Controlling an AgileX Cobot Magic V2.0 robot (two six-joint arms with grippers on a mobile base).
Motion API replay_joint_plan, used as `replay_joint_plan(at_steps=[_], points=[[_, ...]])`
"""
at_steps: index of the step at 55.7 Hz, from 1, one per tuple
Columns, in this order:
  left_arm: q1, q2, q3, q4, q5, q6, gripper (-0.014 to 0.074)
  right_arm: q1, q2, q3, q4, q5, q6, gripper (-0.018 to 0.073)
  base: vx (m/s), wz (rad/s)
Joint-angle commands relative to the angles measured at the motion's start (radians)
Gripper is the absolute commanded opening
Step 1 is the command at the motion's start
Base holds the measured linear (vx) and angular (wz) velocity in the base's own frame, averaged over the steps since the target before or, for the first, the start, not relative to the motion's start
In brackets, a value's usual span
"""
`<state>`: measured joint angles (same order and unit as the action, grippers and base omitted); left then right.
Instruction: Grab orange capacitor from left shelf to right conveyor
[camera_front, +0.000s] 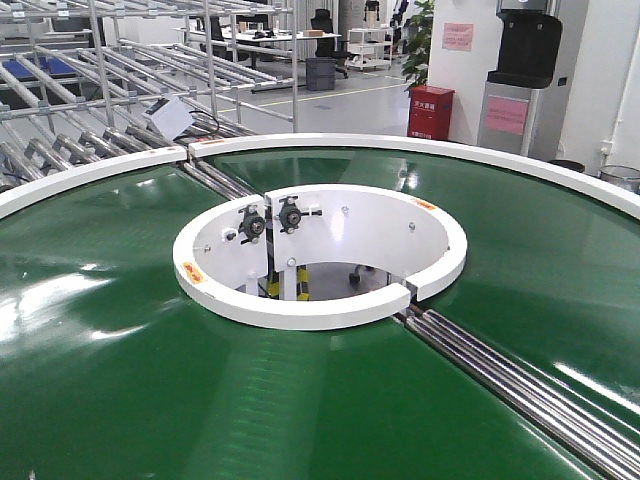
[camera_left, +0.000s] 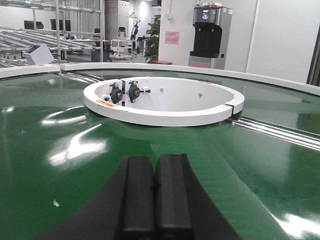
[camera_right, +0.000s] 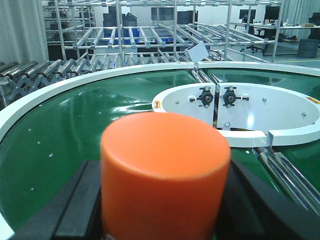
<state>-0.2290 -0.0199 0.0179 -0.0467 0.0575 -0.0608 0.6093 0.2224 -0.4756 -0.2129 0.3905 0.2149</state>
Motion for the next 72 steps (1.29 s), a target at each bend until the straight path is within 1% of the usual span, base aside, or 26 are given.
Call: replay_joint_plan(at_steps=[1,26,37,45,53,59,65,72], points=[[-0.008,-0.004,-0.030,-0.005,-0.081,-0.006,-0.0006,0.000,0.008,-0.030,-0.019,-0.088,-0.003,-0.0008,0.07,-0.02],[-0.008,-0.004,-0.030,-0.005,-0.081,-0.006,-0.0006,0.000,0.008,-0.030,-0.019,-0.090,-0.003,-0.0008,0.01,0.00],[-0.008,-0.004,-0.030,-0.005,-0.081,-0.006,-0.0006,0.000,0.008,-0.030,-0.019,-0.165,-0.003,-0.0008,0.00,0.00],[-0.008,-0.004,-0.030,-0.005,-0.081,-0.006,-0.0006,0.000,0.008,-0.030,-0.020,-0.171,-0.004,-0.0008,0.00,0.00],[-0.008,-0.004,-0.030,-0.005,-0.081,-0.006,-0.0006,0.000,0.008,-0.030,-0.020,-0.222,-0.004,-0.0008,0.00,0.00],[-0.008,-0.004,-0.030,-0.005,-0.081,-0.006,-0.0006,0.000,0.014,-0.030,-0.020,-0.234,-0.004,-0.0008,0.00,0.00],[-0.008,-0.004,-0.030,-0.005,-0.081,-0.006,-0.0006,0.000,0.065,-0.030,-0.046,-0.296,-0.009,-0.0008,0.00,0.00],[-0.008,-0.004,-0.030,-0.005,-0.081,-0.006,-0.0006,0.000,0.242,-0.030,-0.114,-0.458,-0.009,-0.0008,0.00,0.00]])
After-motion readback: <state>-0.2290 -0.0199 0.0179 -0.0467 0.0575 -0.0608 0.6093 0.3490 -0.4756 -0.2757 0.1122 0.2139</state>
